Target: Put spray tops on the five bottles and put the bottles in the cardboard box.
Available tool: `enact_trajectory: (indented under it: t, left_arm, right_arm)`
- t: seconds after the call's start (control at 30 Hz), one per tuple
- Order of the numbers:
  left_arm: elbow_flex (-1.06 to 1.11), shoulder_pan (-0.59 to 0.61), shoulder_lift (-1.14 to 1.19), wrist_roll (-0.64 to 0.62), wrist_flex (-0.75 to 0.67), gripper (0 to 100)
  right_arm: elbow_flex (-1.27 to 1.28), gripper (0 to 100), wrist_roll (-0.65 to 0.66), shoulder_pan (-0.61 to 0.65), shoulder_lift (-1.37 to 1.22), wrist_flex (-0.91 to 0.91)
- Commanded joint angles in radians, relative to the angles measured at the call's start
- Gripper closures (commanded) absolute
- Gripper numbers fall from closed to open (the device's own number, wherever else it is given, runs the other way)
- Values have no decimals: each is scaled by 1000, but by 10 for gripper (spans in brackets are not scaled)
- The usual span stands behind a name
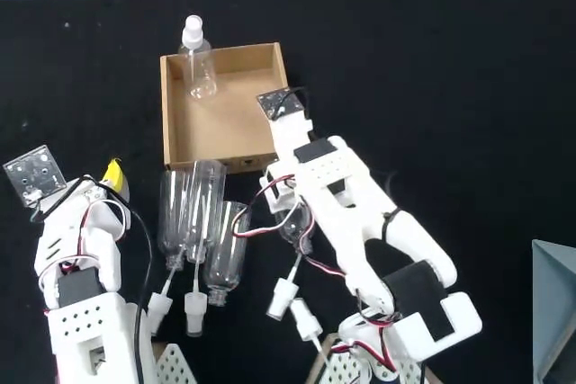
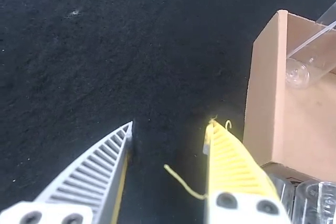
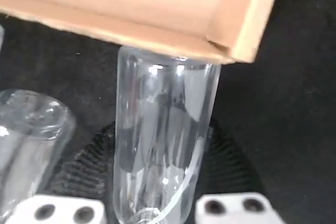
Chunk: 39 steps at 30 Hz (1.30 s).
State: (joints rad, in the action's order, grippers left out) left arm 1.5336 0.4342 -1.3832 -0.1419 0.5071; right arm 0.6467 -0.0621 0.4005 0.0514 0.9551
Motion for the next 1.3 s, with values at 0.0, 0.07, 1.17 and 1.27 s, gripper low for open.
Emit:
enact_trajectory:
  t: [0.0, 0.07, 1.17, 1.27]
  left_arm:
    - [-16, 4, -12, 9, -21, 795]
    - [-16, 4, -12, 9, -21, 795]
    - [-16, -1, -12, 9, -20, 794]
    - [-16, -1, -12, 9, -20, 794]
  right_arm:
    - [-91, 946, -6, -86, 8, 11]
    - [-96, 945, -6, -114, 8, 9]
    - [-113, 946, -776, -408, 8, 8]
    - [-111, 946, -776, -463, 8, 9]
